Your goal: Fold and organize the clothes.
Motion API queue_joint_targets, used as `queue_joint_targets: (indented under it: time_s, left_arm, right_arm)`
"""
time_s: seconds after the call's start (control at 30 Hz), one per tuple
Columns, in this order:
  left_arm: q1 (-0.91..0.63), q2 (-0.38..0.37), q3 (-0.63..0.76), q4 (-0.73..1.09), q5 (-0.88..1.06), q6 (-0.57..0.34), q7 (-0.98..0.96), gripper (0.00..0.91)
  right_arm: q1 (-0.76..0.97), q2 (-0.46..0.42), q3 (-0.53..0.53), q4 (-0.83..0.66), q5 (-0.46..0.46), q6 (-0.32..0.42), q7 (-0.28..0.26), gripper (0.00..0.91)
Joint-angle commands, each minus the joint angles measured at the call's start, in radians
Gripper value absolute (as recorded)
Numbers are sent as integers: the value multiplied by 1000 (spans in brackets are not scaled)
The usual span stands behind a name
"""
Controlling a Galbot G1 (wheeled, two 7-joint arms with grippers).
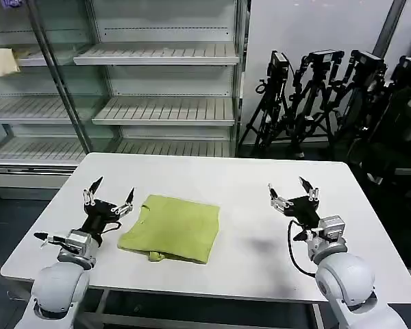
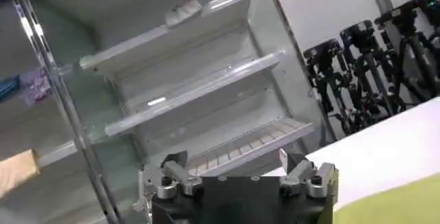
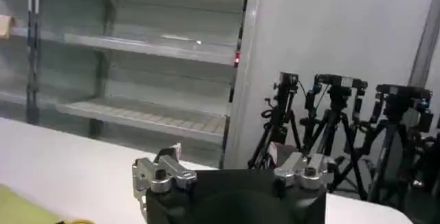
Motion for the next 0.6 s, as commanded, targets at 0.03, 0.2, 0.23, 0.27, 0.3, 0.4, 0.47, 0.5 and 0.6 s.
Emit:
queue_joint_targets:
  time_s: [0.03, 0.2, 0.23, 0.27, 0.3, 0.4, 0.47, 0.5, 0.6]
  left_arm:
    - [16, 32, -32, 43, -7, -89, 32, 907]
    - [-4, 39, -51, 87, -9, -101, 31, 907]
    - [-12, 40, -65, 100, -10, -104, 32, 907]
    - [-17, 41, -73, 114, -10, -109, 32, 907]
    - [-20, 42, -79, 124, -12, -112, 32, 907]
    - [-28, 46, -97, 142, -17, -115, 33, 907]
    - [-33, 46, -100, 151, -17, -118, 32, 907]
    - [-34, 46, -101, 152, -17, -118, 33, 907]
    - [-41, 43, -102, 153, -15, -120, 33, 907]
  right_arm:
    - [9, 1, -29, -13, -9, 8, 15, 907]
    - [11, -5, -33, -10, -9, 3, 17, 907]
    - [13, -5, -34, -10, -10, 2, 19, 907]
    - [14, -5, -34, -10, -10, 2, 20, 907]
    - [14, -5, -35, -10, -11, 2, 21, 907]
    - [15, -2, -37, -12, -13, 2, 23, 907]
    - [16, 1, -37, -18, -17, 3, 26, 907]
    - [16, 2, -37, -19, -21, -2, 27, 907]
    - [13, 0, -32, -11, -75, -20, 8, 907]
